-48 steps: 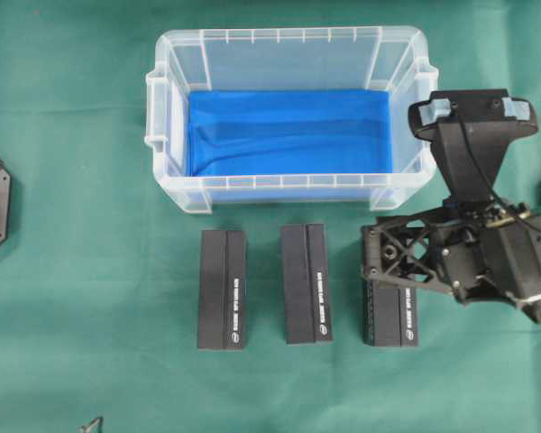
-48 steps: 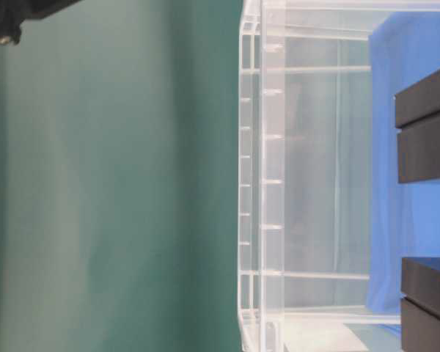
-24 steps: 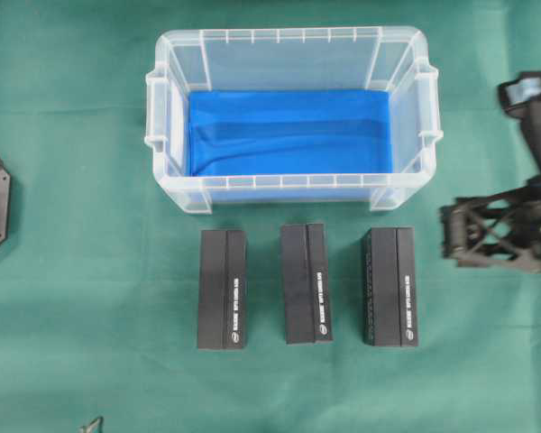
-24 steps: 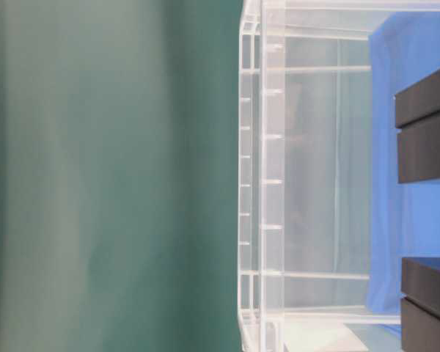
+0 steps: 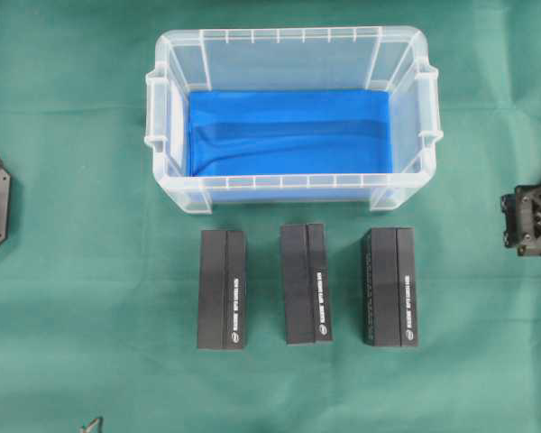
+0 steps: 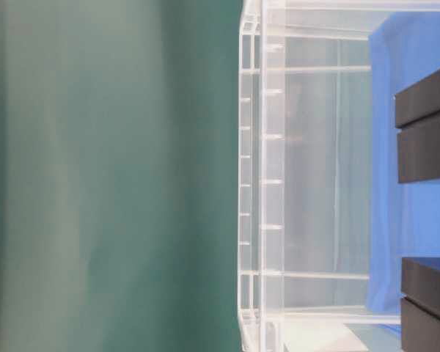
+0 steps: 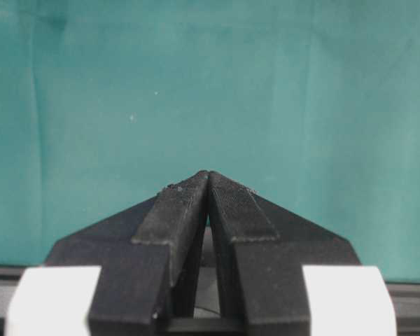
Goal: Take the box out of the case with the right arm.
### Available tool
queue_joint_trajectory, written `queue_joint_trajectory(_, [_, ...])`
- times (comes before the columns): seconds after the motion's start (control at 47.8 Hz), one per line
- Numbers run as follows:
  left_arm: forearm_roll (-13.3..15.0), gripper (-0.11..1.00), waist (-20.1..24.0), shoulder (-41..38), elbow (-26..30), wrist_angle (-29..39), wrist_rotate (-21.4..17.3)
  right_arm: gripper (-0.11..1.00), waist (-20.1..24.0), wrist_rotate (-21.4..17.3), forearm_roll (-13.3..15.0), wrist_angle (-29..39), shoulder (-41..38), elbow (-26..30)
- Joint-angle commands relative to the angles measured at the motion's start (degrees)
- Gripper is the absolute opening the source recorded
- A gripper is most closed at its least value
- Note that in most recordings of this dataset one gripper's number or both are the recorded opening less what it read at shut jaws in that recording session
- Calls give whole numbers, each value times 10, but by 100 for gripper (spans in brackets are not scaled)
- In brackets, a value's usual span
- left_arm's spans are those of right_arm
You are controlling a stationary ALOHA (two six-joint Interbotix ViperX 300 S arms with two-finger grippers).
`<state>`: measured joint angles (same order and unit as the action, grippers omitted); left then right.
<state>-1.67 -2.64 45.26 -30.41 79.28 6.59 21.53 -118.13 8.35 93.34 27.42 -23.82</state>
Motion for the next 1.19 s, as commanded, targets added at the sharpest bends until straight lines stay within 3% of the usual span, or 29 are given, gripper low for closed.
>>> queue_joint_trajectory(0.0, [-1, 2, -1, -1, 15, -3, -1, 85, 3, 2, 4, 3, 5, 5])
queue_joint_trajectory(0.251, [-1, 2, -1, -1, 13, -3, -1, 85, -36, 32, 13, 5, 16, -8])
queue_joint_trajectory(0.878, [-2, 2, -1, -2, 13, -3, -1, 85, -272, 290, 18, -28, 46, -31])
queue_joint_trajectory(1.171, [-2, 2, -1, -2, 13, -3, -1, 85, -331, 351, 18, -49, 46, -36])
